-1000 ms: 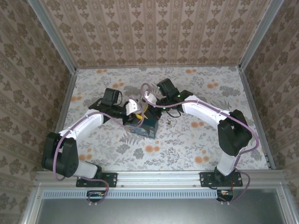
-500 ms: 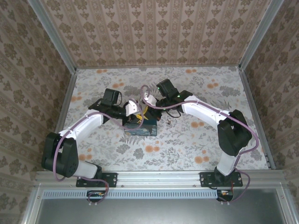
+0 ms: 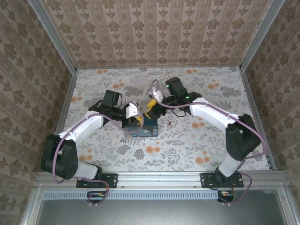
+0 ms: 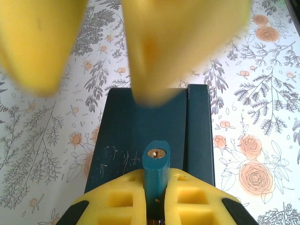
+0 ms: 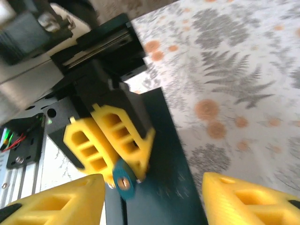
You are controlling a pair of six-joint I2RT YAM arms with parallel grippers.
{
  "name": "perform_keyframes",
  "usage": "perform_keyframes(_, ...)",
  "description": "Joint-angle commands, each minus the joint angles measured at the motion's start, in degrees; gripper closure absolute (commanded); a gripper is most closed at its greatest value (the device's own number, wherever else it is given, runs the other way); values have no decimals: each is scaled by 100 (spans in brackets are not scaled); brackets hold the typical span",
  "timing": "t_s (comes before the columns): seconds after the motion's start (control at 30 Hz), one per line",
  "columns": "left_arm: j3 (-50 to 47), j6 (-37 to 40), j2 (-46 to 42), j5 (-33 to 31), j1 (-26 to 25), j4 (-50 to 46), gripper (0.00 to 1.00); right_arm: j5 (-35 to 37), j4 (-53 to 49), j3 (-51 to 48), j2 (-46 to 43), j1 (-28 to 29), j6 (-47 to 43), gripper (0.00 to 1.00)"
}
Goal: Unlock a padlock with a key
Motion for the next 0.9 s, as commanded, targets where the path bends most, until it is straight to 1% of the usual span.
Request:
perform_keyframes(0.0, -141, 177, -153, -44, 69, -141, 100, 769, 383, -379, -825, -292, 978, 42)
perform_keyframes(0.07, -154, 165, -208, -38, 130, -80, 100, 1289, -135, -445, -1052, -469, 1511, 46)
perform_keyframes(0.13, -132, 89, -268, -20, 212, -50, 100, 1604, -772, -496, -1168, -634, 1960, 52)
perform_keyframes(0.2, -129, 19, -329, 55, 308, 8, 100, 2060, -1196, -779, -1339, -664, 2214, 54)
perform_keyframes(0.27, -145, 13, -369, 79, 356, 41, 100, 2221, -1254, -1239, -1494, -664, 2483, 55)
perform_keyframes(0.3, -145, 14, -378, 72, 364, 38, 100, 2256, -1285, -1427, -1627, -660, 2703, 56)
perform_keyframes(0.37, -158, 32, -401, 36, 372, 42, 100, 2294, -1377, -1650, -1628, -646, 3162, 60)
perform_keyframes(0.5, -206, -13, -480, 80, 366, 141, 100, 2802, -1526, -1815, -1489, -472, 3767, 62)
perform_keyframes(0.6, -248, -12, -524, 27, 373, 201, 100, 2780, -1509, -1769, -1094, -455, 4165, 64)
perform_keyframes(0.7, -276, -12, -552, 9, 370, 227, 100, 2654, -1375, -1672, -766, -364, 4325, 63)
perform_keyframes(0.8, -350, -43, -589, -45, 367, 309, 100, 2744, -1384, -1518, -535, -320, 4037, 63)
perform_keyframes(0.87, -373, -25, -606, -115, 373, 325, 100, 2795, -1472, -1380, -342, -336, 3695, 70)
